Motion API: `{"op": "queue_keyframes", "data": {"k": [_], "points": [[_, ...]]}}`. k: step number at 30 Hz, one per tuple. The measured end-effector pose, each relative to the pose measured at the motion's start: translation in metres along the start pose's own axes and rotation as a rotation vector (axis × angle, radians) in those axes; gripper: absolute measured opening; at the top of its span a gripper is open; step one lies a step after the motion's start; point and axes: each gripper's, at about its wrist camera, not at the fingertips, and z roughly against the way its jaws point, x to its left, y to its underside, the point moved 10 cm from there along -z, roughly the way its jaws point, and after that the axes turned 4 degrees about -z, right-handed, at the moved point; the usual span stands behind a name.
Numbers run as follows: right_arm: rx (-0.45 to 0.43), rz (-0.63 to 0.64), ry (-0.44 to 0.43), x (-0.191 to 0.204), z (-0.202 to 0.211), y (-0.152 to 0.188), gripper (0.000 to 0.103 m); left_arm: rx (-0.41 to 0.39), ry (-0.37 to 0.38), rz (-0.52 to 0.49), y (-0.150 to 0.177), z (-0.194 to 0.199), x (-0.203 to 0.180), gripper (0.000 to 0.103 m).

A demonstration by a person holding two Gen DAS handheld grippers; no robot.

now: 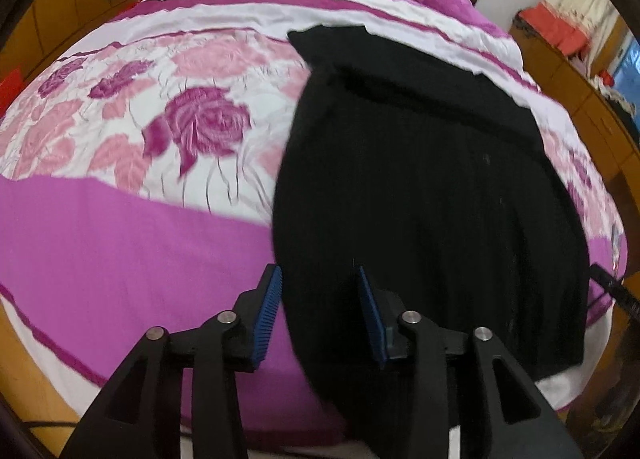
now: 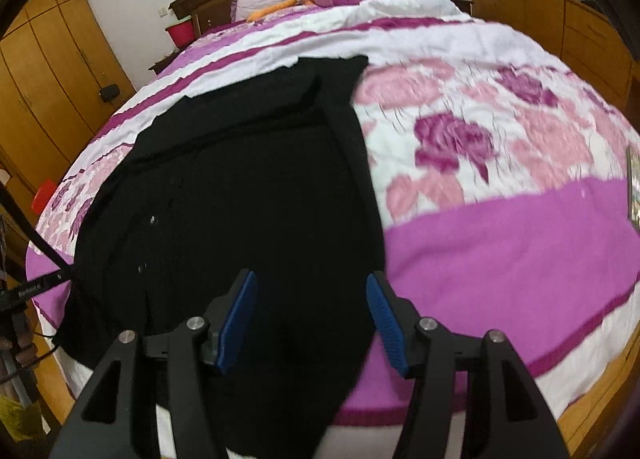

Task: Fold small clothes
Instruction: 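Move both open grippers to the cardigan's hem end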

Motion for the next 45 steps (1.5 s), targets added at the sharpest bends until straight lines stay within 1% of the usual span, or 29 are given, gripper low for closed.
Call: {"op": "queue_keyframes", "data": {"k": [4, 9, 11, 16, 20, 23, 25, 27, 34, 36, 38, 40, 42, 43, 44, 45], "points": [[0.028, -0.017, 0.003, -0.008, -0.001, 0.019, 0.061, 0.018, 0.012, -0.003, 0.021, 0.002, -0.005, 0.039], [0.063, -0.039, 0.000, -0.015, -0.004, 0.040, 0.061, 0.025, 0.024, 0.002, 0.033, 0.003, -0.007, 0.044], [0.060, -0.034, 0.000, -0.015, -0.004, 0.045, 0.062, 0.028, 0.020, -0.005, 0.036, 0.004, -0.009, 0.044], [0.070, -0.025, -0.019, -0.010, -0.007, 0.050, 0.065, 0.044, 0.056, 0.019, 0.038, 0.003, -0.011, 0.052], [0.085, -0.004, -0.042, -0.003, -0.013, 0.053, 0.065, 0.046, 0.065, 0.027, 0.039, 0.004, -0.012, 0.052], [0.086, -0.004, -0.046, -0.002, -0.017, 0.056, 0.065, 0.052, 0.053, 0.017, 0.041, 0.000, -0.013, 0.053], [0.081, -0.003, -0.047, -0.002, -0.018, 0.057, 0.065, 0.069, 0.062, 0.004, 0.044, -0.004, -0.018, 0.058], [0.079, -0.001, -0.049, -0.001, -0.019, 0.058, 0.065, 0.071, 0.074, -0.005, 0.045, -0.007, -0.023, 0.060], [0.081, 0.013, -0.067, 0.001, -0.023, 0.061, 0.065, 0.058, 0.112, -0.008, 0.048, -0.011, -0.027, 0.060], [0.087, 0.020, -0.075, 0.004, -0.022, 0.063, 0.060, 0.056, 0.126, -0.012, 0.049, -0.010, -0.028, 0.056], [0.091, 0.025, -0.081, 0.005, -0.021, 0.066, 0.053, 0.060, 0.141, -0.016, 0.052, -0.008, -0.028, 0.051], [0.097, 0.027, -0.087, 0.006, -0.020, 0.069, 0.048, 0.073, 0.175, -0.007, 0.057, -0.008, -0.029, 0.046], [0.105, 0.026, -0.093, 0.006, -0.021, 0.071, 0.040, 0.082, 0.205, 0.009, 0.061, -0.007, -0.029, 0.044], [0.110, 0.024, -0.102, 0.007, -0.021, 0.071, 0.032, 0.082, 0.214, 0.016, 0.062, -0.008, -0.029, 0.042], [0.115, 0.019, -0.113, 0.009, -0.022, 0.070, 0.017, 0.083, 0.216, 0.018, 0.063, -0.008, -0.029, 0.040], [0.122, 0.013, -0.130, 0.011, -0.023, 0.070, 0.010, 0.083, 0.219, 0.018, 0.063, -0.008, -0.029, 0.031]]}}
